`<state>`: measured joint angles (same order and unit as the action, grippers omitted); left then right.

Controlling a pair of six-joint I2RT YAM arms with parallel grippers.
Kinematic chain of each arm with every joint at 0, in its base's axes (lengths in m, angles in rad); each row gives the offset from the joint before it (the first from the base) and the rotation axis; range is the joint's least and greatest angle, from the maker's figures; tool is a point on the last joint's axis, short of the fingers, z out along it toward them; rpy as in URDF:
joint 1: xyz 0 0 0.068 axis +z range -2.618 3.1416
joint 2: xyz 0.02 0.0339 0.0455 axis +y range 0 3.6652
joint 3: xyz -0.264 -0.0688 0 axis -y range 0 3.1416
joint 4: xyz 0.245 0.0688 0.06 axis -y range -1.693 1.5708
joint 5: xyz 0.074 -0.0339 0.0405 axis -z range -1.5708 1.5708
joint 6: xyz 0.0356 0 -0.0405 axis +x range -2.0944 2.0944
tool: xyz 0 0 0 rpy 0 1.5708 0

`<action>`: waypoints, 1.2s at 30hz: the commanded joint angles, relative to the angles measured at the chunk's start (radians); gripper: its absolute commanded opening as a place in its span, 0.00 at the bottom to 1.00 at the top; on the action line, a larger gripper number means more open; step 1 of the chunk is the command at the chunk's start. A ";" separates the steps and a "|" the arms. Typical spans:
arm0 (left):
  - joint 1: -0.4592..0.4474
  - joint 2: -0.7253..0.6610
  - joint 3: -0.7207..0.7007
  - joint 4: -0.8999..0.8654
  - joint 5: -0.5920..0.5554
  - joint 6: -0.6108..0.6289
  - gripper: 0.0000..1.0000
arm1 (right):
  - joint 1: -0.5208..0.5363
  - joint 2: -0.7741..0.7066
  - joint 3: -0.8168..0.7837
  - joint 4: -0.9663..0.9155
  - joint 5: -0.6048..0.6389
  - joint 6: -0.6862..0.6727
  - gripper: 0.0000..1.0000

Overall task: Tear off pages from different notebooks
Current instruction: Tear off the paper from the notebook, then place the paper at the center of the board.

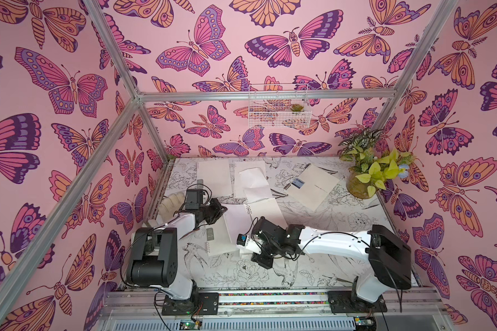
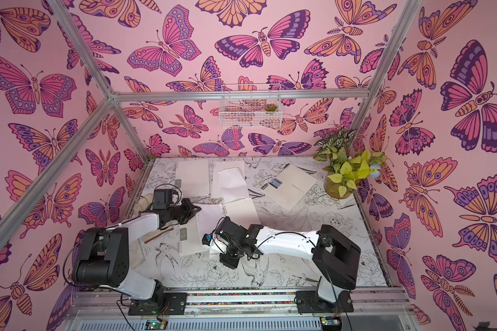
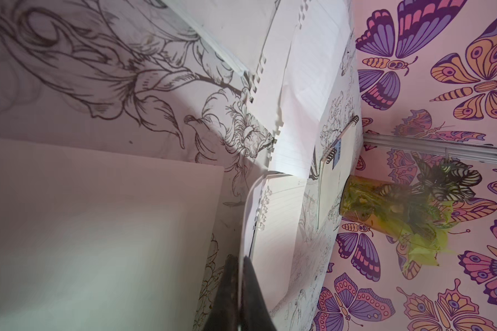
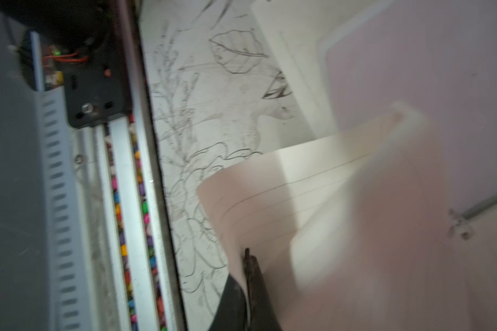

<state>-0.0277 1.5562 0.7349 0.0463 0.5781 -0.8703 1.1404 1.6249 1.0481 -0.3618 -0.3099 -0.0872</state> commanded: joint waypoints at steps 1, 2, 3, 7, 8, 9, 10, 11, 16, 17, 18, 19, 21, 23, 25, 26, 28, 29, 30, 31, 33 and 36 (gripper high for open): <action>0.019 0.005 -0.016 0.029 -0.010 0.011 0.00 | 0.013 -0.132 -0.060 0.037 -0.216 0.072 0.00; 0.022 0.009 -0.014 0.029 -0.003 0.017 0.00 | 0.012 -0.174 -0.078 0.040 -0.225 0.086 0.00; 0.026 0.013 -0.015 0.029 0.002 0.020 0.00 | 0.011 -0.221 -0.090 0.037 -0.242 0.096 0.00; 0.040 0.022 -0.015 0.029 0.022 0.039 0.00 | -0.025 -0.401 -0.120 0.111 -0.266 0.148 0.00; 0.043 0.019 -0.018 0.029 0.026 0.047 0.00 | -0.051 -0.437 -0.127 0.147 -0.247 0.174 0.00; 0.048 0.016 -0.020 0.026 0.029 0.055 0.00 | -0.090 -0.464 -0.132 0.188 -0.269 0.201 0.00; 0.053 0.014 -0.021 0.020 0.030 0.062 0.00 | -0.141 -0.480 -0.133 0.226 -0.316 0.227 0.00; 0.058 0.014 -0.021 0.016 0.041 0.073 0.00 | -0.193 -0.490 -0.132 0.274 -0.317 0.269 0.00; 0.060 -0.005 0.008 -0.101 0.079 0.186 0.00 | -0.390 -0.286 0.003 0.387 -0.007 0.431 0.00; 0.060 -0.017 0.013 -0.139 0.074 0.215 0.00 | -0.435 -0.197 0.069 0.402 0.002 0.470 0.00; 0.061 -0.031 0.018 -0.175 0.066 0.243 0.00 | -0.474 -0.107 0.124 0.436 0.011 0.533 0.00; 0.060 -0.043 0.022 -0.212 0.054 0.266 0.00 | -0.498 -0.027 0.179 0.470 0.009 0.571 0.00; 0.051 -0.073 0.041 -0.296 0.016 0.312 0.00 | -0.557 0.165 0.308 0.560 -0.024 0.656 0.00; 0.039 -0.093 0.065 -0.372 -0.025 0.351 0.00 | -0.605 0.324 0.447 0.605 -0.084 0.741 0.00; 0.032 -0.110 0.087 -0.428 -0.067 0.372 0.00 | -0.642 0.460 0.563 0.618 -0.071 0.807 0.00; 0.029 -0.119 0.101 -0.455 -0.089 0.382 0.00 | -0.657 0.528 0.618 0.628 -0.073 0.818 0.00; 0.022 -0.130 0.131 -0.500 -0.128 0.390 0.00 | -0.672 0.634 0.730 0.569 -0.062 0.790 0.00; 0.017 -0.134 0.147 -0.519 -0.145 0.393 0.00 | -0.674 0.681 0.797 0.502 -0.041 0.745 0.00; 0.007 -0.135 0.169 -0.538 -0.163 0.393 0.00 | -0.674 0.715 0.851 0.449 -0.015 0.691 0.00; -0.005 -0.135 0.187 -0.552 -0.179 0.392 0.00 | -0.675 0.749 0.910 0.399 0.000 0.653 0.04; -0.040 -0.126 0.234 -0.580 -0.217 0.387 0.00 | -0.689 0.815 1.008 0.277 -0.014 0.612 0.22; -0.106 -0.095 0.302 -0.614 -0.271 0.376 0.07 | -0.713 0.836 1.062 0.143 -0.038 0.581 0.58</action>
<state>-0.0910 1.4403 0.9863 -0.4889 0.3885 -0.5110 0.4446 2.4756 2.0411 -0.0448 -0.3344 0.5583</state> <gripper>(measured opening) 0.056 0.520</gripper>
